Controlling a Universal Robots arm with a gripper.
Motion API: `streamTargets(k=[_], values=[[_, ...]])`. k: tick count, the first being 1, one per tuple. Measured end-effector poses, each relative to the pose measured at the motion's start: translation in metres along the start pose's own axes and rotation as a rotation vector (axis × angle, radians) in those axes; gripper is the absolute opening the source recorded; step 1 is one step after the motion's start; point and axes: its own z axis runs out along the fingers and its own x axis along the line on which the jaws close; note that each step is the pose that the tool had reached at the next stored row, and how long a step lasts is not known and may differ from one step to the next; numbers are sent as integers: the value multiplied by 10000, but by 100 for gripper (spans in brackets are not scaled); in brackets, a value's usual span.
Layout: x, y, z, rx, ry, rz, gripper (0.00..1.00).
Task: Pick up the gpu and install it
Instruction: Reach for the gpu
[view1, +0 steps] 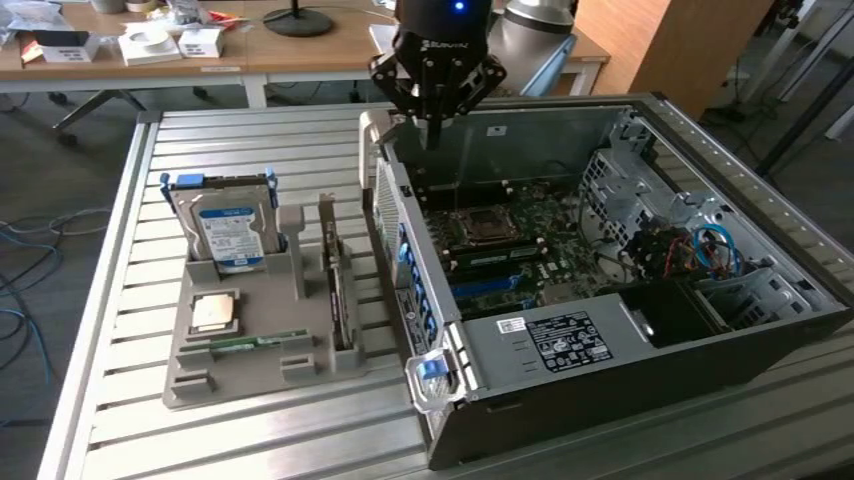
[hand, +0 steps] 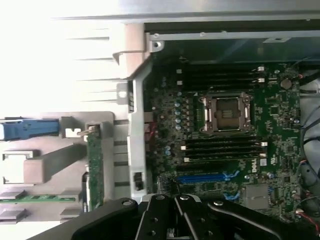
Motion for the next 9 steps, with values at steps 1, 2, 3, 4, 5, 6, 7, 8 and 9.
streamTargets(k=[1, 2, 3, 4, 5, 6, 7, 8, 9], values=[[45, -3, -1, -1, -6, 1, 11], [90, -6, -2, -1, -13, 1, 11], [136, -10, -2, -1, -17, 0, 11], [167, -12, -2, 0, -18, 0, 11], [196, -14, -2, 1, -17, 1, 11], [225, -16, -1, 1, -18, 1, 11], [252, -18, 0, 1, -18, 2, 11], [281, -20, 0, 3, -17, 2, 11], [312, -22, 2, 5, -17, 2, 11]])
